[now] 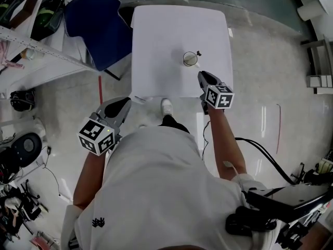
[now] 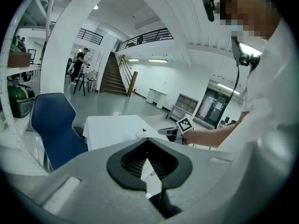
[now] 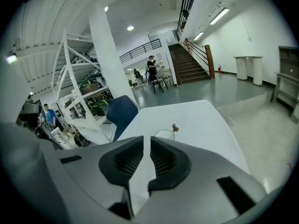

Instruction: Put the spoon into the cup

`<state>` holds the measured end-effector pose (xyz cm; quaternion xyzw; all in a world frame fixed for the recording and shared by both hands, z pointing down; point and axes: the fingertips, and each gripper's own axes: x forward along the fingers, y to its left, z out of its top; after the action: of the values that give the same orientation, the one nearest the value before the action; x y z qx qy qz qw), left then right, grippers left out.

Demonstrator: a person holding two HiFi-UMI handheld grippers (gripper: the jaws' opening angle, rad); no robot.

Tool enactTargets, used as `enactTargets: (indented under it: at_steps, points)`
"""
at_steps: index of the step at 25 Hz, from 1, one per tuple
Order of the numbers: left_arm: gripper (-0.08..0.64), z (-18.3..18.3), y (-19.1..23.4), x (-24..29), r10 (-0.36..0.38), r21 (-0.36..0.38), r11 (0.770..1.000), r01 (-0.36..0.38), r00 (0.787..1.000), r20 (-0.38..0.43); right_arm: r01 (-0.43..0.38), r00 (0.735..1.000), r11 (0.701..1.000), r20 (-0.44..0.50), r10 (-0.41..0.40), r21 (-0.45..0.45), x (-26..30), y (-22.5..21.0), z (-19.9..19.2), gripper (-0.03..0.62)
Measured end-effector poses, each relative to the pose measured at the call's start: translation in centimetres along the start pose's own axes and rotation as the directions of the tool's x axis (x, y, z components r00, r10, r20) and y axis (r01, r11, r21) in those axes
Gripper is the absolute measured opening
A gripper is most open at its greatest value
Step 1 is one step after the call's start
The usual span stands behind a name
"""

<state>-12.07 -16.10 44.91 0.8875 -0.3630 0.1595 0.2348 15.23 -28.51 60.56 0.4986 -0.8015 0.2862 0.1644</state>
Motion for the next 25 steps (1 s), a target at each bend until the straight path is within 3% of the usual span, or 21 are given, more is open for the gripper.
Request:
enactTargets:
  at_steps: [4,18,25]
  points:
    - [0.008,-1.2,-1.3,-2.9,-0.03,-0.018,0.999,0.03,0.999,0.026,-0.065,0.998,0.998,-0.024,0.064,-0.021,-3.4,5.4,-2.4,0.009]
    - [0.008,-7.8,-4.7,-10.1,-0.091,-0.001,0.996,0.091,0.995,0.029,-0.221,0.975,0.971,-0.057,0.217,-0.093,-12.5,20.9,-8.4,0.009]
    - [0.008,-9.1,-5.3,-11.8,-0.102,0.017,0.995,0.101,0.994,0.036,-0.285,0.958,0.929,-0.107,0.267,-0.235,-14.4,27.2,-10.0,0.009]
